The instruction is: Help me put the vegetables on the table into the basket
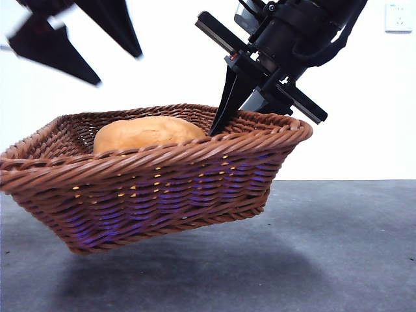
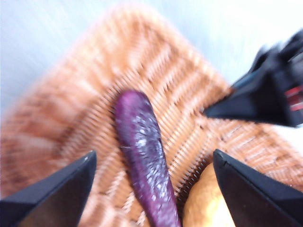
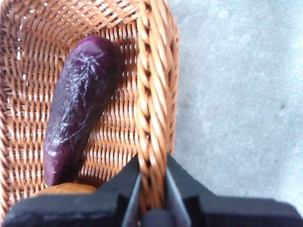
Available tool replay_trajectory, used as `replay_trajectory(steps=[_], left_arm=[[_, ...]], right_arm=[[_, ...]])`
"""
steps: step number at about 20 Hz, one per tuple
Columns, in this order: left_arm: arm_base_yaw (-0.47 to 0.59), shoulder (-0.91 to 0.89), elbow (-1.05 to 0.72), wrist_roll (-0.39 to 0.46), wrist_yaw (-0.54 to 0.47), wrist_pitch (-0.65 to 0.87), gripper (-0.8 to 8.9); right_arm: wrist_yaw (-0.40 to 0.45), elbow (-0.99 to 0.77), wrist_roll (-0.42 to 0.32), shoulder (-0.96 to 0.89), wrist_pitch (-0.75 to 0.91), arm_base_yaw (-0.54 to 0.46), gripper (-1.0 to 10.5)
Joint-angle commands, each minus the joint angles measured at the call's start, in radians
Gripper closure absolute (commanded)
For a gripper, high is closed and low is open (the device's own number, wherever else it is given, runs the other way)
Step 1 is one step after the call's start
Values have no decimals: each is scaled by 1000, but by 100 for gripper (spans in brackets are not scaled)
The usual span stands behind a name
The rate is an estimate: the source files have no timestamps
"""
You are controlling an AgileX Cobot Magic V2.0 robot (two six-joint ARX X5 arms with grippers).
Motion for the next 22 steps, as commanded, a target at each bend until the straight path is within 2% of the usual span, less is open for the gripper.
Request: replay_trajectory(steps=[1,2,3,4,7,11,14,18,22], left_arm=[[33,-107,-3,11,-5,-33,411],[55,-167,-3,15,-5,-65,507],[71,-214,-3,24,-5,-90,710],[84,-248,-3,35,-5,-109,829],[113,-328,-3,68,-6,-164,819],[128,-372,-3,102,-89,-241,819],[127,-387,-3,108,-83,-249,820],[127,-388,-3,108,-83,-250,820],[127,-388,-3,108,-83,-249,820]], right_arm=[[-10,15,0,3,26,0,958],[-17,27,0,-2,25,-8,958],[-31,46,0,-7,21,-21,958],[-50,74,-2,-9,8,-38,958],[-58,199,-80,-10,-131,-116,958],[-49,328,-183,-10,-297,-287,958],[-62,331,-264,-7,-350,-424,958],[-84,331,-332,-3,-373,-568,958],[-108,323,-374,48,-372,-645,958]])
